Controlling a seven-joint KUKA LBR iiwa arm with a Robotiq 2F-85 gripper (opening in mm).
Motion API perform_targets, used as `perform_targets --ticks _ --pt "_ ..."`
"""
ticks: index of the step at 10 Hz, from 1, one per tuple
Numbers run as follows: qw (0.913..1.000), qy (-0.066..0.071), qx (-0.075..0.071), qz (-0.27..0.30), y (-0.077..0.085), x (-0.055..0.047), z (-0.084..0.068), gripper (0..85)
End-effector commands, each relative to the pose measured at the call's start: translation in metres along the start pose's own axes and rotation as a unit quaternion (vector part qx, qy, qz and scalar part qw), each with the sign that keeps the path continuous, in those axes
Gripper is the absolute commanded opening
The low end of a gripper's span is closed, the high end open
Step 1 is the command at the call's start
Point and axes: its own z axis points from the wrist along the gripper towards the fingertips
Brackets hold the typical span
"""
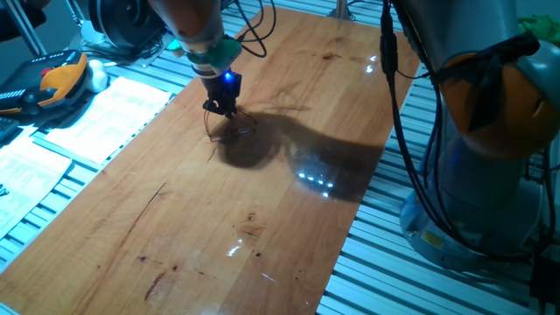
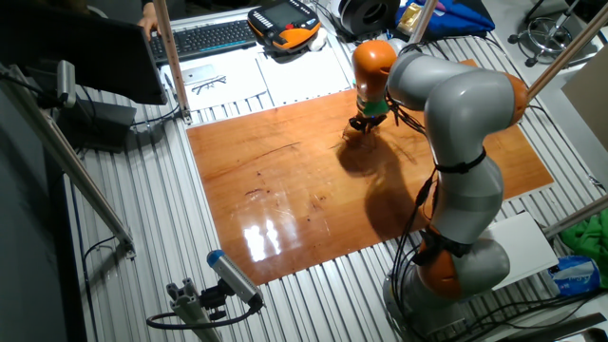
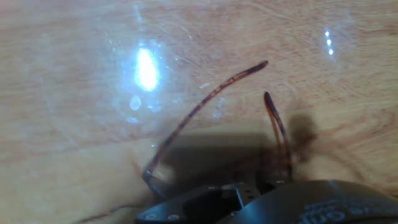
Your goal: Unfold the leg of the glasses (with one hand)
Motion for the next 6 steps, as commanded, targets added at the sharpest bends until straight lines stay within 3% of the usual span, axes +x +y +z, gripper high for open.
perform_targets --ticks 1,6 --pt "1.0 -0.001 0.003 -0.001 -0.002 0.002 0.0 34.0" --pt "0.9999 -0.001 0.014 0.01 -0.015 0.008 0.006 34.0"
